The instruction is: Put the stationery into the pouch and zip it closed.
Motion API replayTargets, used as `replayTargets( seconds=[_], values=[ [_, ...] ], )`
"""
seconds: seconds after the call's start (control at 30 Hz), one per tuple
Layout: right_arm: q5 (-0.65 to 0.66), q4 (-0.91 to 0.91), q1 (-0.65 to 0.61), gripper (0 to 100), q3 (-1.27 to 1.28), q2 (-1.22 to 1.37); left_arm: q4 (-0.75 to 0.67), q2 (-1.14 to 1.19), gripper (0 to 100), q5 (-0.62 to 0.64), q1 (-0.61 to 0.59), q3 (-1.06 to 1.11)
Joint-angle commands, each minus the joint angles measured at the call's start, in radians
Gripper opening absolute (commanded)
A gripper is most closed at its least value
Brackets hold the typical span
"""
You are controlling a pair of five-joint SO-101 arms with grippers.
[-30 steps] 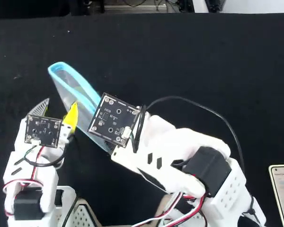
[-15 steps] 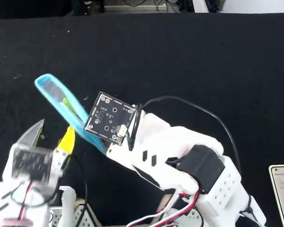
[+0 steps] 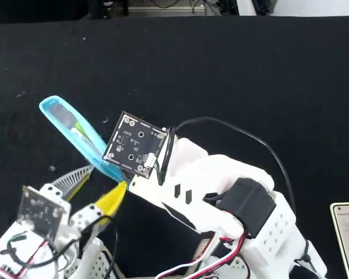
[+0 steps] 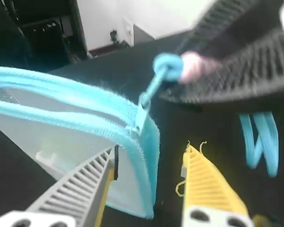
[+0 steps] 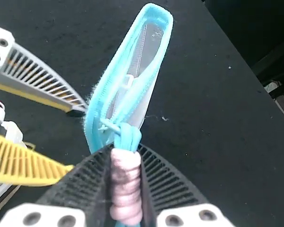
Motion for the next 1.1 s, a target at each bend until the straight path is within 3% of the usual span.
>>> replayTargets(
  seconds=[0.0,0.13,0.27,0.53,0.7,0.87,1.07],
  values=[
    [0.009,-0.021,-0.008,1.1,-0.008,0.005,-0.146,0.015,24,0.058,-0.059,0.085],
    [0.009,-0.018,-0.008,1.1,-0.008,0.005,-0.235,0.015,24,0.051,-0.206,0.202],
    [0.009,-0.025,-0.008,1.1,-0.008,0.007,-0.232,0.015,24,-0.055,-0.280,0.245],
    [0.008,-0.038,-0.008,1.1,-0.007,0.010,-0.229,0.014,23,-0.167,-0.371,0.211],
    [0.005,-0.038,-0.008,1.1,-0.007,0.010,-0.157,0.014,23,-0.247,-0.466,0.134],
    [0.003,-0.038,-0.011,1.1,-0.007,0.012,-0.098,0.014,23,-0.244,-0.455,0.067],
    [0.003,-0.038,-0.011,1.1,-0.005,0.012,-0.032,0.014,23,-0.244,-0.325,0.058]
  ],
)
